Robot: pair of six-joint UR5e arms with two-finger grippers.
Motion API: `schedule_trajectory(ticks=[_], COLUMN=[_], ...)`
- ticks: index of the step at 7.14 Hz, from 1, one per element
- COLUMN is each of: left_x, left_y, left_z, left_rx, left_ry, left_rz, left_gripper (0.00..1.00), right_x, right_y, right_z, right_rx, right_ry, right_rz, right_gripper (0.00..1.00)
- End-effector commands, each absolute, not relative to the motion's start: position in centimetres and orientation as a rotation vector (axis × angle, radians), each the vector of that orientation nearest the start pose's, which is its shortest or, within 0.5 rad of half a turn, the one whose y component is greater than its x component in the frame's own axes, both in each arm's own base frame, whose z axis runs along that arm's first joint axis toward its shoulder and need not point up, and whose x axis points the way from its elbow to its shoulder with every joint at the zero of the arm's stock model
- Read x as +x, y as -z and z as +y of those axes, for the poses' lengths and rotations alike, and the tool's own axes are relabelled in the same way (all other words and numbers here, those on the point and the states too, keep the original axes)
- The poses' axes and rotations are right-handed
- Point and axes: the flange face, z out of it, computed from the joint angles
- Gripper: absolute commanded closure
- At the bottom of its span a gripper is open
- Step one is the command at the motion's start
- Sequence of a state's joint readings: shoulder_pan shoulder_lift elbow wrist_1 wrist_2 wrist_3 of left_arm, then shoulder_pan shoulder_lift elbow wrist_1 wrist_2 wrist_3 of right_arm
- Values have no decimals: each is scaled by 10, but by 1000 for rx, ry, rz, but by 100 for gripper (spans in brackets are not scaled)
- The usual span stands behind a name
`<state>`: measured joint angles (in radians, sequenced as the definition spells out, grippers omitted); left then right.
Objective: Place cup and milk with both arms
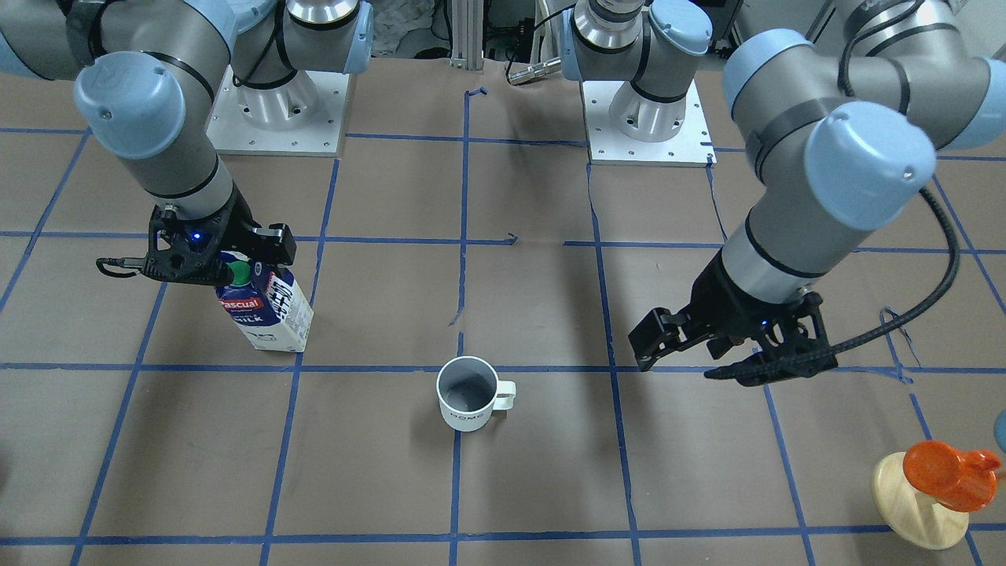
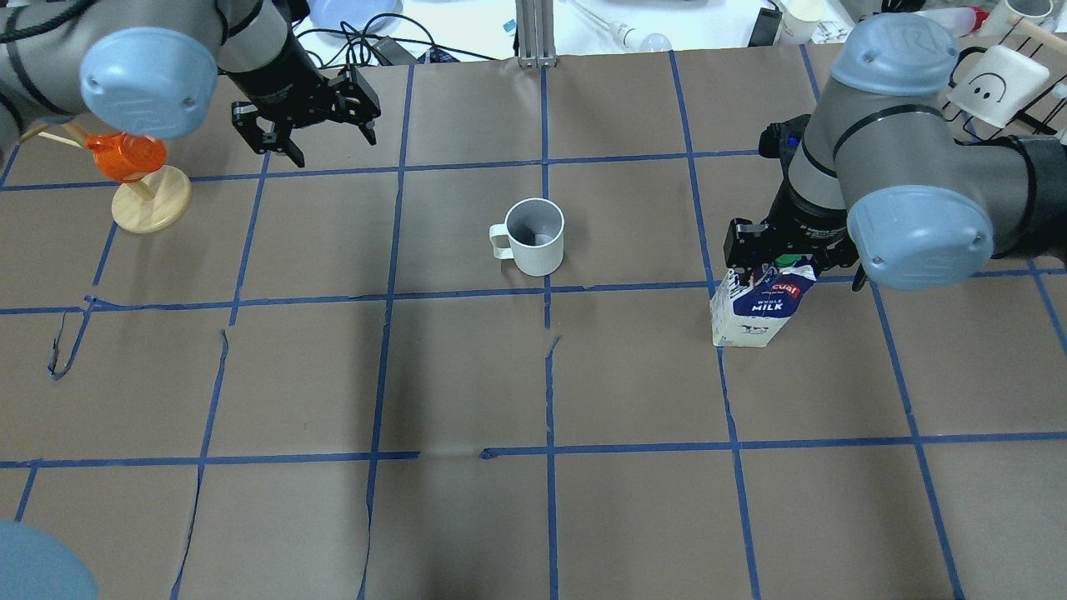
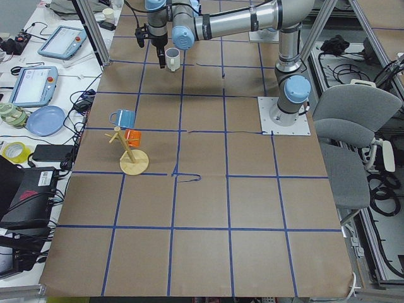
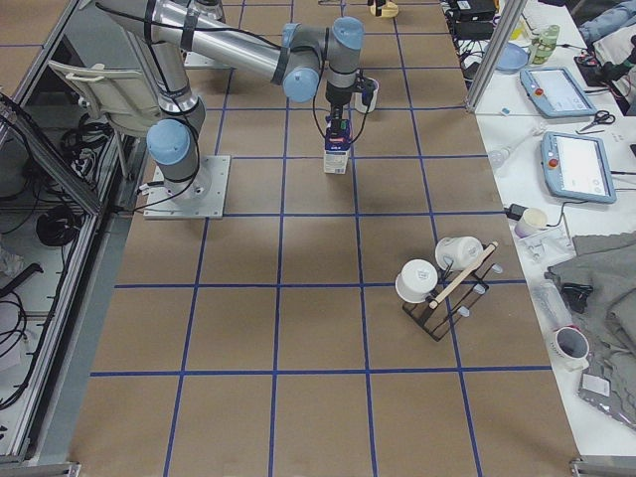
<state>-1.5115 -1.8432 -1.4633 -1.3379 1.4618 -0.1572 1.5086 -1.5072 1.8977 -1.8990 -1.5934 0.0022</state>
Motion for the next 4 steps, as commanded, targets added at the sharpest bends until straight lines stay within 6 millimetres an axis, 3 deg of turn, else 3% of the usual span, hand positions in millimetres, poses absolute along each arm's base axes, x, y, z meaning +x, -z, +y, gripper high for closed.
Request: schedule_trajectory(ticks=[1, 3, 4], left_x=[-94, -57, -45], left_y=[-463, -464, -463], left_z=[-581, -578, -580], left_rx=[-322, -417, -452], left_ry=[117, 116, 127], left_rz=[3230, 3214, 3212], left_gripper=[0, 0, 0], right_x=[102, 107, 117], right_y=[-340, -367, -377], right_z=[-494, -512, -534], right_rx=[106, 109, 125], right_ry=[-69, 11, 42], right_rz=[3153, 3146, 3105], right_gripper=[85, 86, 86])
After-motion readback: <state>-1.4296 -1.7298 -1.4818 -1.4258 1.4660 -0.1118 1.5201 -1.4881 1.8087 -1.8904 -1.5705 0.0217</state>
